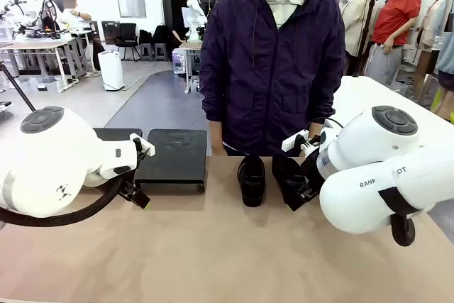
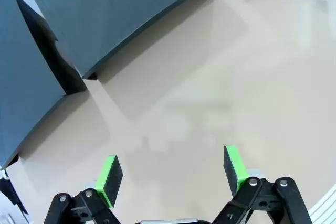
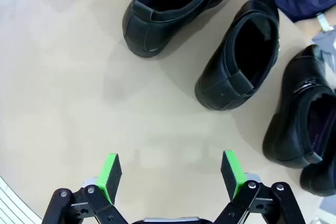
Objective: Organize the shoes by placing them on the stand.
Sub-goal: Pick up one Shoe and place it in the middle of the table.
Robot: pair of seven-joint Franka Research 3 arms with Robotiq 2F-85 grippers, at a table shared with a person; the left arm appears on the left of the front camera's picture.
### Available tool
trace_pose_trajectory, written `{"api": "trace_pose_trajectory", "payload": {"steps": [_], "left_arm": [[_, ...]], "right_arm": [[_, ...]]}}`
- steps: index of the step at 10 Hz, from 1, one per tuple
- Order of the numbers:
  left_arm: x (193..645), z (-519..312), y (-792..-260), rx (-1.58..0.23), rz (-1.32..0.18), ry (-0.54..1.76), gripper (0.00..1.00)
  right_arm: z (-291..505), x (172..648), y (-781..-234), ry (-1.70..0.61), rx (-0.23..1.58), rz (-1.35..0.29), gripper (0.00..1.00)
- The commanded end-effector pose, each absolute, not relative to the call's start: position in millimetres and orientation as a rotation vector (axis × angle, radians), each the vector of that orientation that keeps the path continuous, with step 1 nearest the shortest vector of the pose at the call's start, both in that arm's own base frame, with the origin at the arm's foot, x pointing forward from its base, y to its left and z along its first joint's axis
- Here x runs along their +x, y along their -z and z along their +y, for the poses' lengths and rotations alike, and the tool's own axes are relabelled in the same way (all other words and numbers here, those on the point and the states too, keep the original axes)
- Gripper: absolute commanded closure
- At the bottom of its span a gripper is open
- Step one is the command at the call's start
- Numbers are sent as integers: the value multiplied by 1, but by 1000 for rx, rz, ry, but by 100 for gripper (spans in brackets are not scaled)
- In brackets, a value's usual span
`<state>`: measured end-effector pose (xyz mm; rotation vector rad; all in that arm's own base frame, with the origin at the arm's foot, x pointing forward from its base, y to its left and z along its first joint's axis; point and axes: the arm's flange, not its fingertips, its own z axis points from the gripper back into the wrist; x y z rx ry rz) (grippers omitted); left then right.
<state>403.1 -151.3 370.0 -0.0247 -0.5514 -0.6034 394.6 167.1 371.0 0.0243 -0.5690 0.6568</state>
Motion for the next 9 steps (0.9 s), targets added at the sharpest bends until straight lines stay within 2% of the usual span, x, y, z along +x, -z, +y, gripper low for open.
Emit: {"api": "trace_pose_trajectory", "payload": {"steps": [1, 9], "left_arm": [[403, -151, -370, -25, -552, 603, 0], [403, -151, -370, -25, -552, 603, 0]], "right_arm": [[167, 395, -371, -657, 24, -569, 0], [167, 395, -371, -657, 24, -569, 0]]}}
